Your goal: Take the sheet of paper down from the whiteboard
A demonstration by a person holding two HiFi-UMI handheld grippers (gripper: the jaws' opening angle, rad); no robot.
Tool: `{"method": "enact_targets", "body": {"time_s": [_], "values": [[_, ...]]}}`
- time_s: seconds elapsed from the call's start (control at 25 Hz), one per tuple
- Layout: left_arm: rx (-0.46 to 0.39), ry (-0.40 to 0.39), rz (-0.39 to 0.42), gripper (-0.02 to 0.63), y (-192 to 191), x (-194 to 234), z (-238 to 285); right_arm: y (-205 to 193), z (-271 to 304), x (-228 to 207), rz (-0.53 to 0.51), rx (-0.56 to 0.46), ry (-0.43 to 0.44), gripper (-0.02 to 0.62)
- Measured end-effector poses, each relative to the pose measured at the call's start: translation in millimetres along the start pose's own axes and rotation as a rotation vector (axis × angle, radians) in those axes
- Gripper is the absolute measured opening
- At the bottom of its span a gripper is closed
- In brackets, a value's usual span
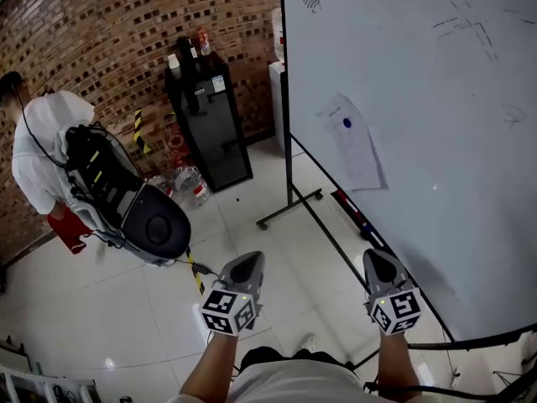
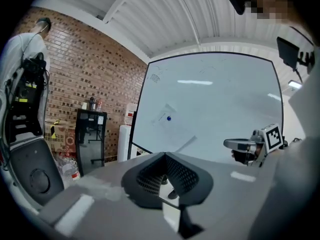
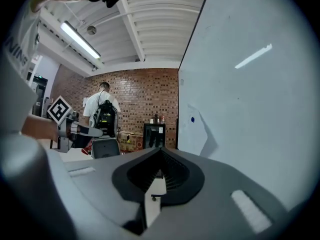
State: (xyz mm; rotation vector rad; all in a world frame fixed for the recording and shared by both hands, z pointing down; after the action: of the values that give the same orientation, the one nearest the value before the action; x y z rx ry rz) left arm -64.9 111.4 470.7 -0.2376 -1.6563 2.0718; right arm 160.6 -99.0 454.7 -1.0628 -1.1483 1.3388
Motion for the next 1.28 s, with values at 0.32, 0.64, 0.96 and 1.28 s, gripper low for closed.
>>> {"method": "enact_targets", "body": {"time_s": [0.32,0.64,0.96,1.28], "values": [[-0.006,-0.055,0.011,0.003,30,5,72,6,35,-47,0.045,-0.011,-0.041,0.008],[-0.026,-0.231,0.026,0.003,61,35,198,17,90,-93,0.044,-0.019,-0.217,0.006],[-0.041,-0.445,0.118,0.003,121,64,305,45,160,-117,0.093,-0.074,-0.395,0.006],[-0.059,-0.602,0.177,0.003,142,46,366,39,166,-126,0.140,-0.058,-0.559,0.006]]}}
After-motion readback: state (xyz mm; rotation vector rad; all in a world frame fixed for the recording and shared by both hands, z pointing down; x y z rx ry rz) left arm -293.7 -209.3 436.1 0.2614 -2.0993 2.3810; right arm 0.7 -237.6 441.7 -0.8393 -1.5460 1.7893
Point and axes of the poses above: the fingertips, and each gripper's own axes: z forward along the fingers, x to its left, y out of its top, the point moved 7 cm from there along -z, backward along the fingers, and after that the axes turned 12 degrees about y, right-handed, at the moved point
